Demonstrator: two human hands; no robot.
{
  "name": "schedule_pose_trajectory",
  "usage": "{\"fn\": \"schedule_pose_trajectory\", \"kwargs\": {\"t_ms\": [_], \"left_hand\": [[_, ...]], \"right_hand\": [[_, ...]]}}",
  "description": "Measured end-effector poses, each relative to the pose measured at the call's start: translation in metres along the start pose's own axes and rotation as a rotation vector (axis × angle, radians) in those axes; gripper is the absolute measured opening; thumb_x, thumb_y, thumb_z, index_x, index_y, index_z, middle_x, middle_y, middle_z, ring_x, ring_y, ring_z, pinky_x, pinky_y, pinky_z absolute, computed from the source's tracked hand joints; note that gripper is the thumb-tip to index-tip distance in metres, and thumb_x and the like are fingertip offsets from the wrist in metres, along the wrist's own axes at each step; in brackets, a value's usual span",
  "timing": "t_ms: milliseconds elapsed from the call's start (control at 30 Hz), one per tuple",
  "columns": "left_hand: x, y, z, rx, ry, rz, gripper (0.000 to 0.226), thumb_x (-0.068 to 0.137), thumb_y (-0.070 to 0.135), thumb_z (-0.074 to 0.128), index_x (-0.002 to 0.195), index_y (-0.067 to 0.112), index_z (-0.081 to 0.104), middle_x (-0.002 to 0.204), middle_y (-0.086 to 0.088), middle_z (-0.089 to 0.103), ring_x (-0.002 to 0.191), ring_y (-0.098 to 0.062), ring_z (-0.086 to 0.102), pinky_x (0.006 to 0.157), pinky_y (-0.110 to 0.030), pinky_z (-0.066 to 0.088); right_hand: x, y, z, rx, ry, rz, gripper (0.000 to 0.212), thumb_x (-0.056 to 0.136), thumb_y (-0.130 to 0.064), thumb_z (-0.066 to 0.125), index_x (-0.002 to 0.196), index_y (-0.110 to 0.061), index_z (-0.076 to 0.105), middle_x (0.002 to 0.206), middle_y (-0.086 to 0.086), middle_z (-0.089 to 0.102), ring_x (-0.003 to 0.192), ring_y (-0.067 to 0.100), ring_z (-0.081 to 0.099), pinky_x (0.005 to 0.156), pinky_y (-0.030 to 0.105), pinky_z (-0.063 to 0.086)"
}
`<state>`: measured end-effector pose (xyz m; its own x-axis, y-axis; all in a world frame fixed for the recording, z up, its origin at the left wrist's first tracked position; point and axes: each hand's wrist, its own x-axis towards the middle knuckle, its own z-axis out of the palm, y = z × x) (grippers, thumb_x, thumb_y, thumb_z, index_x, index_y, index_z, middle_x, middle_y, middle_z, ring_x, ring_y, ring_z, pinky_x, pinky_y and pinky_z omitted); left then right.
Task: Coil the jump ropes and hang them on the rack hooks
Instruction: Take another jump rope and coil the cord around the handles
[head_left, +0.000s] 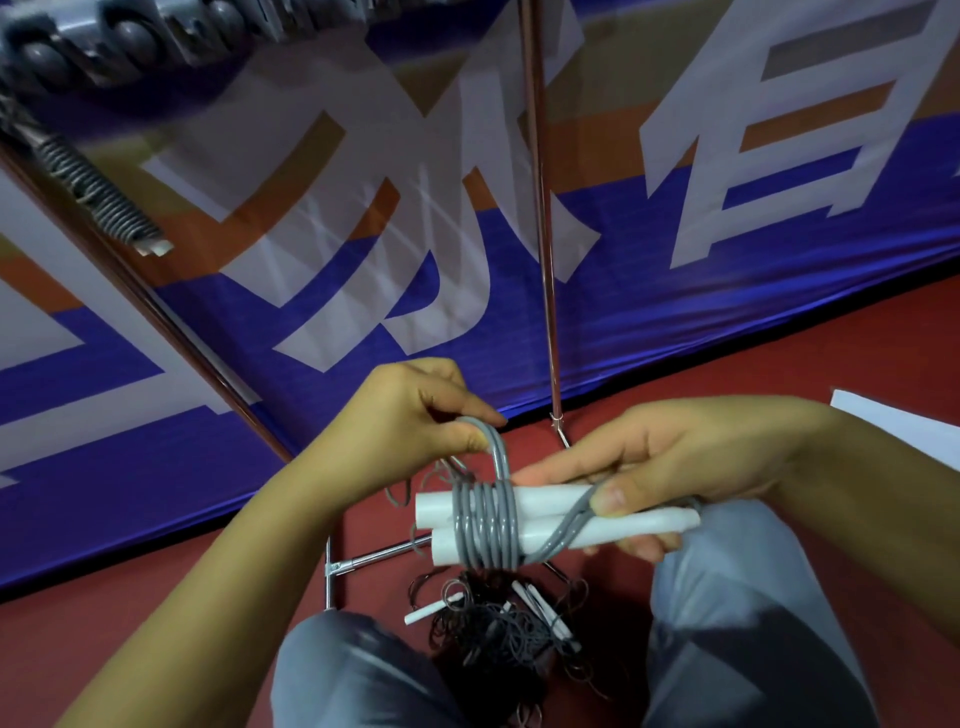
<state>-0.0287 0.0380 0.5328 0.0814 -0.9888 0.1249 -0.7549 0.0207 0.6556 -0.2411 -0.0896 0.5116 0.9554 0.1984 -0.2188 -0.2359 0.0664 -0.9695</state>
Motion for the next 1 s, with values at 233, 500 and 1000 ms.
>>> {"fn": "schedule_pose_trajectory", "kwargs": {"t_ms": [233, 500, 1000], "left_hand": [[-0.004, 0.004, 0.002, 0.149, 0.038, 0.065, 0.013, 0.073, 0.011, 0.080, 0.083, 0.019, 0.079, 0.070, 0.011, 0.056, 0.066, -0.008, 0.059, 0.056, -0.009, 0.042], [-0.014, 0.013, 0.010, 0.217, 0.165, 0.033, 0.013, 0.073, 0.008, 0.076, 0.065, 0.016, 0.069, 0.069, 0.008, 0.054, 0.067, -0.011, 0.054, 0.056, -0.018, 0.041], [-0.037, 0.022, 0.037, -0.709, 0.209, -0.330, 0.021, 0.079, 0.025, 0.060, 0.084, 0.005, 0.061, 0.071, -0.009, 0.070, 0.044, -0.014, 0.043, 0.042, -0.019, 0.034]], "right_hand": [[0.006, -0.001, 0.005, -0.092, 0.131, 0.112, 0.038, 0.095, -0.010, 0.050, 0.129, -0.026, 0.054, 0.091, 0.006, 0.065, 0.063, 0.010, 0.062, 0.053, 0.017, 0.048], [0.017, 0.008, 0.016, -0.165, 0.432, 0.135, 0.015, 0.097, -0.010, 0.051, 0.110, -0.016, 0.052, 0.081, 0.007, 0.065, 0.061, 0.019, 0.061, 0.051, 0.024, 0.046], [0.032, 0.017, 0.037, -0.163, 0.794, -0.159, 0.041, 0.096, -0.002, 0.048, 0.113, -0.040, 0.047, 0.089, 0.001, 0.065, 0.065, 0.016, 0.061, 0.058, 0.026, 0.049]]}}
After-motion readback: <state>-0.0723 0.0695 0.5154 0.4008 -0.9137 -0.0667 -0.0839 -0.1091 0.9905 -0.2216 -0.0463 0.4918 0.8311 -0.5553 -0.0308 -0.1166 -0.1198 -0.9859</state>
